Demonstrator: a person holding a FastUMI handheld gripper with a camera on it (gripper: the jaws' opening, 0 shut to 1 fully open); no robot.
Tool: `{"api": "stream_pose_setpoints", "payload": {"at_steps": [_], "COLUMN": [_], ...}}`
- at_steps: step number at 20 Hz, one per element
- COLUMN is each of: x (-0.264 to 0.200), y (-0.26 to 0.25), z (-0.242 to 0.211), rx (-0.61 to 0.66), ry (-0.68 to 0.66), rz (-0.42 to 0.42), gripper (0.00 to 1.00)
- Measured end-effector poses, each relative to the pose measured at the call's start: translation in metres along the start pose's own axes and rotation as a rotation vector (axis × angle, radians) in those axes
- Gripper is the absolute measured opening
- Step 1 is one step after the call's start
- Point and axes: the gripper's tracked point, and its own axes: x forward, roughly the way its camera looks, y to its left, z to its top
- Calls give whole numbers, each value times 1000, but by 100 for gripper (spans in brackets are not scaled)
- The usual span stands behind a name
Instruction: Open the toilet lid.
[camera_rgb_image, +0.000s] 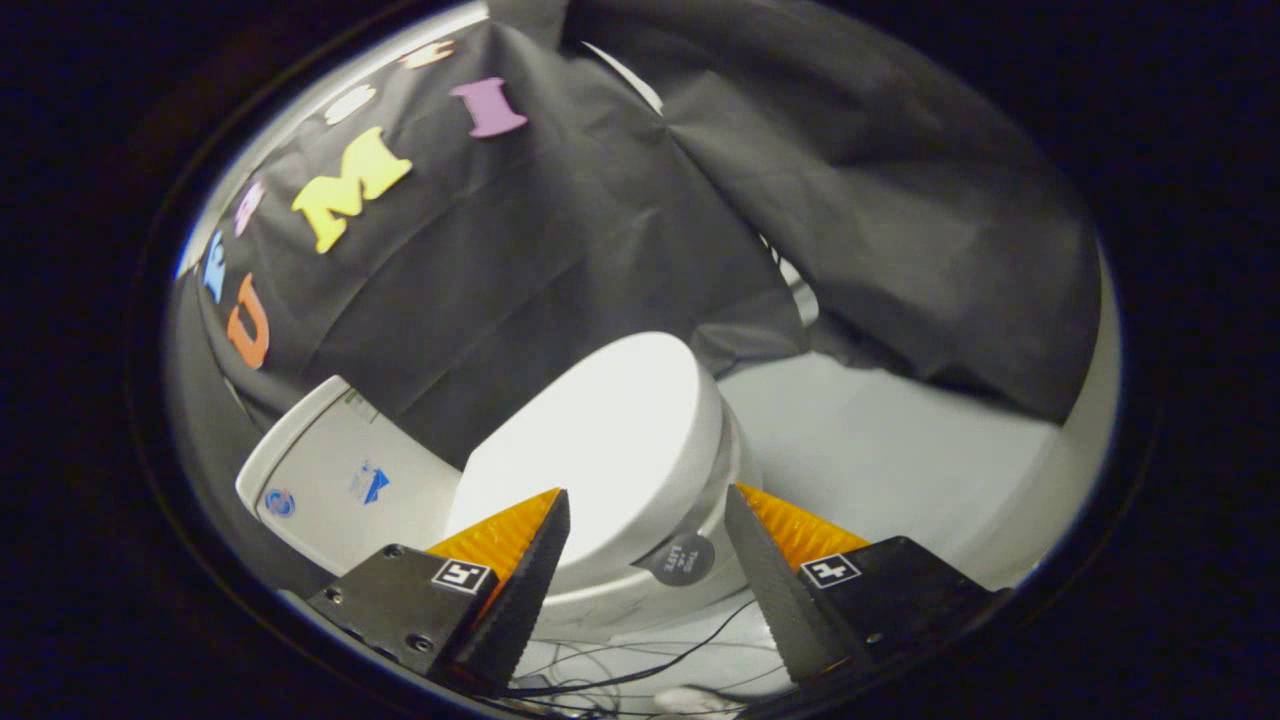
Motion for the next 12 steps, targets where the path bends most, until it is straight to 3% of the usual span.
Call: {"api": "stream_pose_setpoints", "payload": {"at_steps": [6,12], "x": [17,27], "y": [-23,-25], "z": [-42,-50], "rx": [261,317], "ry": [143,186], "rz": [-15,1], "gripper": [89,66]}}
